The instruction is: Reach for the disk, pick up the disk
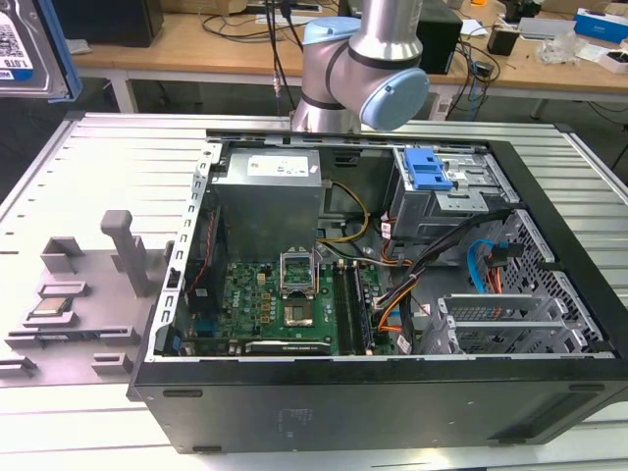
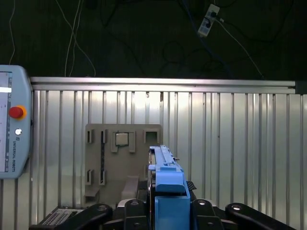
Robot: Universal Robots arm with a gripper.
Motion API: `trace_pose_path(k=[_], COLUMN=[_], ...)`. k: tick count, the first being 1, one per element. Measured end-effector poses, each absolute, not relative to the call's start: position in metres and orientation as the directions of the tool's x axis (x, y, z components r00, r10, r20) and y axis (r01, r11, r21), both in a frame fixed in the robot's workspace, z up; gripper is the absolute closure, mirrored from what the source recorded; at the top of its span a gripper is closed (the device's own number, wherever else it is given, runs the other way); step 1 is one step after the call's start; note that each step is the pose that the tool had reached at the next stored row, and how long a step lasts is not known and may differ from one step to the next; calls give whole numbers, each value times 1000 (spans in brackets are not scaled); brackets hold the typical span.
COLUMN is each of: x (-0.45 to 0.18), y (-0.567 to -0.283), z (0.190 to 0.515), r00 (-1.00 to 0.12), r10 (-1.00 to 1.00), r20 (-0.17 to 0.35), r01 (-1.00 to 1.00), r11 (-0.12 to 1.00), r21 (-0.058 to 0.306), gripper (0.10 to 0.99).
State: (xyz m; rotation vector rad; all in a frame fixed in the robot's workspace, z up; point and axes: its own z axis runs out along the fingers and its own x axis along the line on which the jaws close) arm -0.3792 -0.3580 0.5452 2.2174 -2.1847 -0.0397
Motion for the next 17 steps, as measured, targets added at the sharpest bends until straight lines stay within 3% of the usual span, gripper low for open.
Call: trace_pose_path(k=[17], x=[-299], y=[-357], z=[543], r00=[15], r10=[-1000], r20=[7], r01=[-999], r11=[-15], r21=[41], gripper=[718])
